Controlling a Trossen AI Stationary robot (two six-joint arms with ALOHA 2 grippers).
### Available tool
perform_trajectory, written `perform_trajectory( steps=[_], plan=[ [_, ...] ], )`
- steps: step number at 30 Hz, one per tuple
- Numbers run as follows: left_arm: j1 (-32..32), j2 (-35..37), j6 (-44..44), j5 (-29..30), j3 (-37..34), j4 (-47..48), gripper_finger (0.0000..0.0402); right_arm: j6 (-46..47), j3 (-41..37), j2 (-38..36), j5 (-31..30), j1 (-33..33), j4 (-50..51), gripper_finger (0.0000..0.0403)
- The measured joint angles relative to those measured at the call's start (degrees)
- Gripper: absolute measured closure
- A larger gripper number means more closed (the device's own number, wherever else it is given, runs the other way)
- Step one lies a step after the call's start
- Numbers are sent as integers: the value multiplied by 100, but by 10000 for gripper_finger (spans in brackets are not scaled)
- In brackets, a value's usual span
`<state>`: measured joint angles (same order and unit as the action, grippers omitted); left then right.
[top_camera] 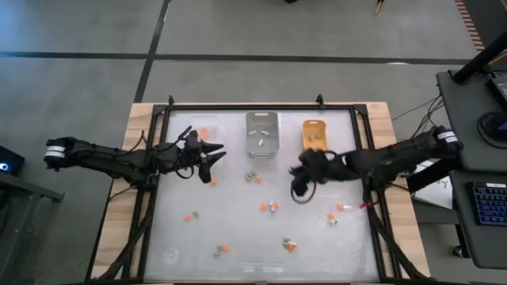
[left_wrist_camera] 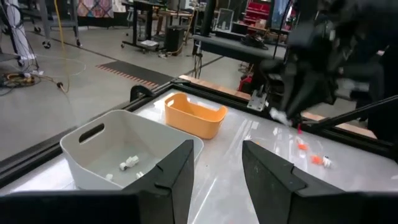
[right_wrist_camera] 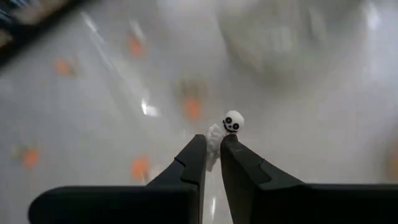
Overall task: Sort Halloween decoration
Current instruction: Put the white skeleton toy into the gray bin
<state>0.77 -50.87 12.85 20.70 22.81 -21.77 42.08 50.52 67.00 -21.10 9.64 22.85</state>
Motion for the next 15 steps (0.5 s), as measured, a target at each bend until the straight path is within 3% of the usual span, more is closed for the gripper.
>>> perform_trajectory(
  steps=[7,11,15],
  plan=[
    [-1,2,-241,346,0,-159,283,-3312,-2,379,25,-1244,-2647,370],
    [-1,2,-237,343,0,-142,283,-4104,-4,924,30,-1868,-3889,370],
    [-1,2,-191,340,0,-133,283,-4246,0,1676,49,-2355,-4834,370]
  ],
)
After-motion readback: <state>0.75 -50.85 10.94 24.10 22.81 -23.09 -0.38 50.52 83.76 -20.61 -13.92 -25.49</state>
